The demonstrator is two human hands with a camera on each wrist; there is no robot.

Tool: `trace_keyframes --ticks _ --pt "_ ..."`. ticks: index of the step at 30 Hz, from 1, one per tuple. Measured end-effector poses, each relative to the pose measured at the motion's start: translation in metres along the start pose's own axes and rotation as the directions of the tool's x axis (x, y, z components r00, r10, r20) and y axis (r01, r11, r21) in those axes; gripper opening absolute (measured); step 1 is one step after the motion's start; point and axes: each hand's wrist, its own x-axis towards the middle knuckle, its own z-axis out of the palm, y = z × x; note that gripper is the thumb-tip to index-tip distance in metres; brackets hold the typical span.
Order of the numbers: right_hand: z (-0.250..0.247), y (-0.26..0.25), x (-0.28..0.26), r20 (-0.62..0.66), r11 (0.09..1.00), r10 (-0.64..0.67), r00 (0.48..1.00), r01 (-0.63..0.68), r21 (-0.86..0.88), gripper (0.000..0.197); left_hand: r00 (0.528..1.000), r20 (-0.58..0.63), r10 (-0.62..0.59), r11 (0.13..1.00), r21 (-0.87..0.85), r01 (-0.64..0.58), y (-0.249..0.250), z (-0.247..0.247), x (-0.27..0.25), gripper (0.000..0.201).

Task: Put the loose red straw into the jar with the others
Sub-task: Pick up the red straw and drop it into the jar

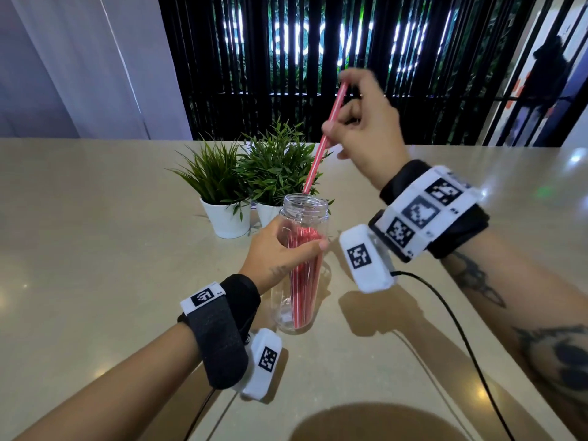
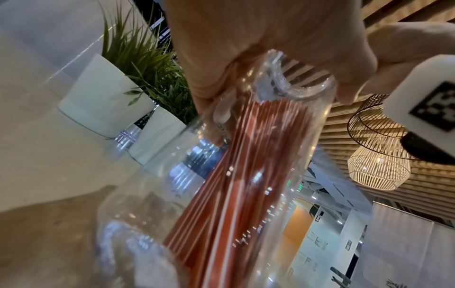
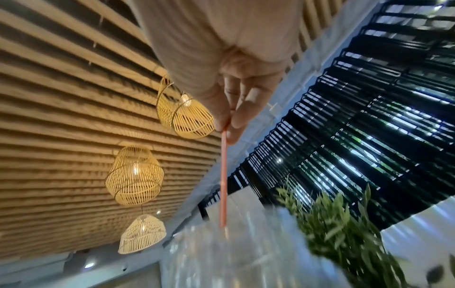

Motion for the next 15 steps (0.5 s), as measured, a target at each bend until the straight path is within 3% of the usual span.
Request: trace_keyframes --ticks 2,6,10,13,15 --pt "0.014 0.002 -0.009 0.039 1.000 0.011 0.999 -0.011 -0.009 0.048 1.000 0.007 0.007 1.000 0.000 -0.007 -0.001 0.000 0.001 0.061" --pt "0.026 0.009 -0.026 0.144 0.995 0.033 0.989 -0.019 -0.097 0.043 1.000 -0.010 0.003 1.000 -0.010 -0.003 0.003 -0.002 0.001 0.042" --pt "0.024 0.012 -0.040 0.267 0.978 0.038 0.963 0.019 -0.206 0.014 1.000 -0.016 0.022 0.999 -0.032 -0.022 0.004 -0.001 0.002 0.040" --pt "0.016 0.013 -0.046 0.296 0.972 0.057 0.954 0.015 -0.235 0.038 0.999 -0.018 0.041 0.998 -0.043 -0.041 0.002 -0.001 0.003 0.047" --pt "0.009 0.014 -0.044 0.243 0.987 0.057 0.968 -0.017 -0.161 0.038 0.999 -0.020 0.037 0.998 -0.045 -0.037 0.001 -0.001 0.003 0.050"
